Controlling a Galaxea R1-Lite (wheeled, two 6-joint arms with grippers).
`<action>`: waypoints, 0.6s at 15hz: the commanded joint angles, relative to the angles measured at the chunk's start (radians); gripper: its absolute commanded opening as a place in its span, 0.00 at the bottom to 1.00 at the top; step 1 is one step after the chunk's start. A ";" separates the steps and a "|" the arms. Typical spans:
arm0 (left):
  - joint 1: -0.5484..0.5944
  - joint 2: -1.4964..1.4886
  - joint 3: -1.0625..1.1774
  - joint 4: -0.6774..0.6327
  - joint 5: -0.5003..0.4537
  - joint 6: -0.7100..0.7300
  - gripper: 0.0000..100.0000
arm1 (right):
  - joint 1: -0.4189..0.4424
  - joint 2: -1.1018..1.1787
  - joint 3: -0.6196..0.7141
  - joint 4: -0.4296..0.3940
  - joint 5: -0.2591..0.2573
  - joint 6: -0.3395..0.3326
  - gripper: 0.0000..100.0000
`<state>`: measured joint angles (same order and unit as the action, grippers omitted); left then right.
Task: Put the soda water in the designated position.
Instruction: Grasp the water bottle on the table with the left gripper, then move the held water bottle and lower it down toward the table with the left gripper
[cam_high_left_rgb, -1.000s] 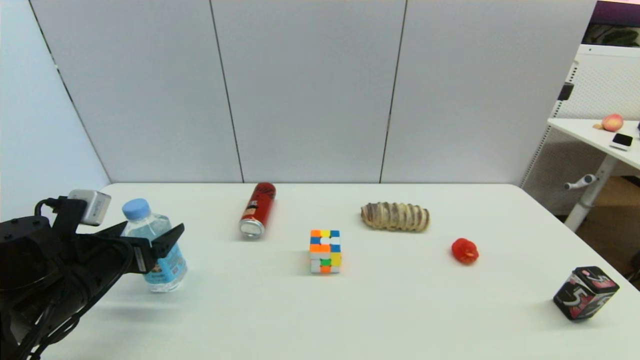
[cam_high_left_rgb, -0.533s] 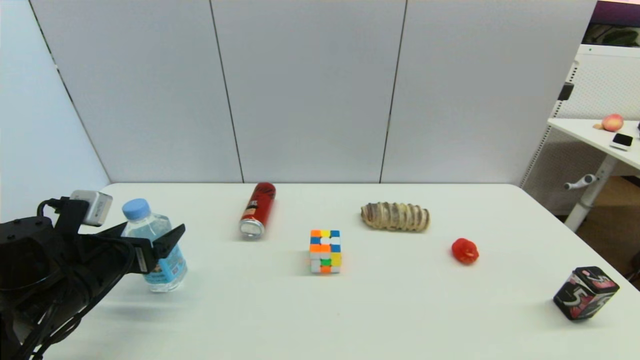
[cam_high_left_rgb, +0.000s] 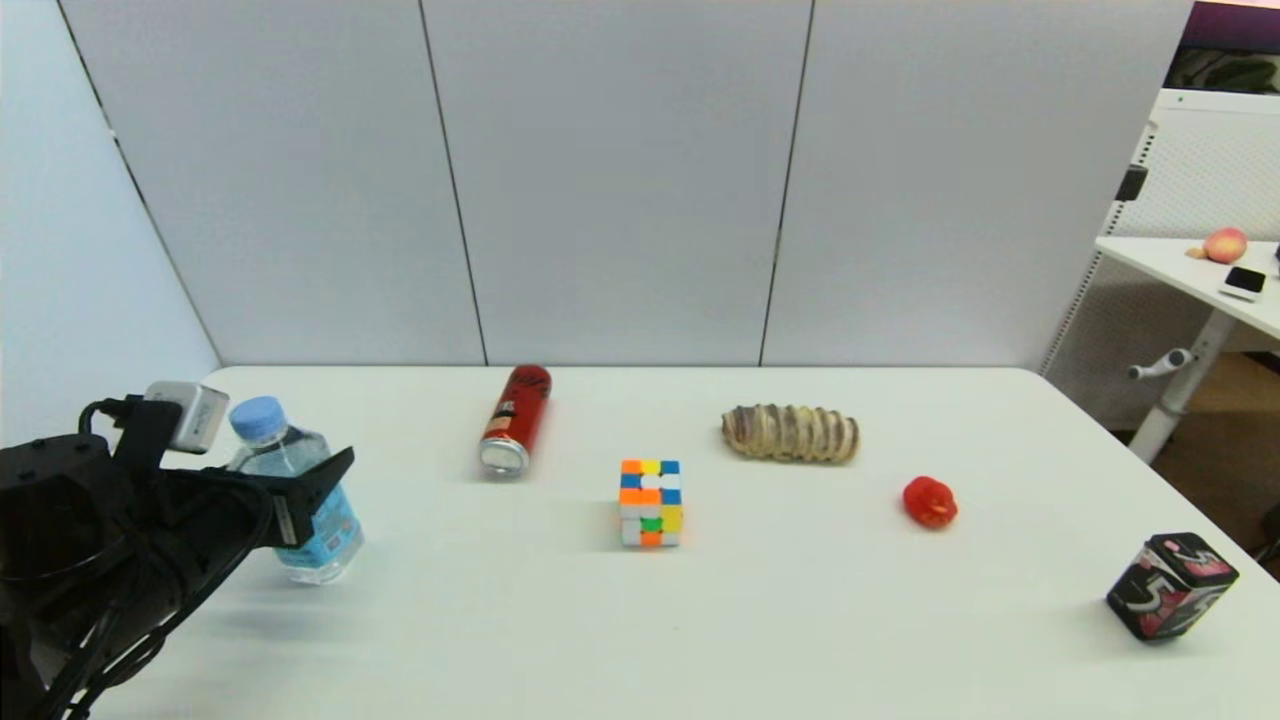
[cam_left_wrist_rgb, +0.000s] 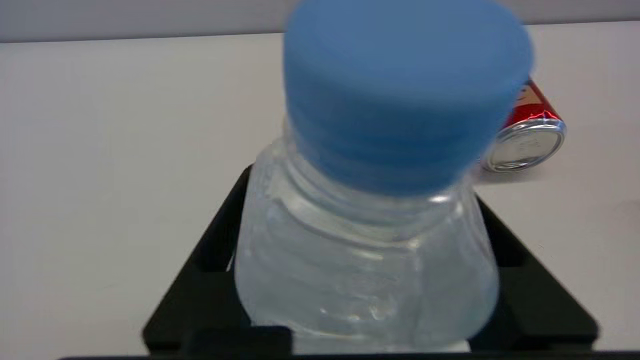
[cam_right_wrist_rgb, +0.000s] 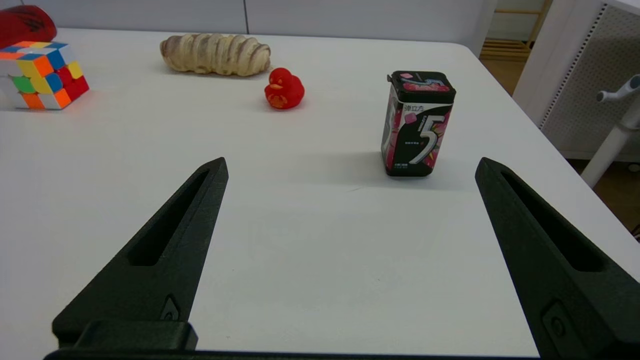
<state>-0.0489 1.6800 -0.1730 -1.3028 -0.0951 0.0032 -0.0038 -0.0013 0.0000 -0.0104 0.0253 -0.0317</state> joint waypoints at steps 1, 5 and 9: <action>0.000 0.001 0.004 -0.020 0.000 0.000 0.00 | -0.001 0.001 0.000 0.000 0.001 -0.001 1.00; 0.000 0.000 0.009 -0.029 0.000 0.000 0.00 | -0.001 0.001 0.000 0.000 0.001 -0.001 1.00; 0.000 -0.006 0.004 -0.032 0.000 0.001 0.00 | -0.001 0.001 0.000 0.000 0.001 -0.001 1.00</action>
<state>-0.0489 1.6798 -0.1660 -1.3243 -0.0947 0.0043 -0.0038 -0.0013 0.0000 -0.0100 0.0257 -0.0317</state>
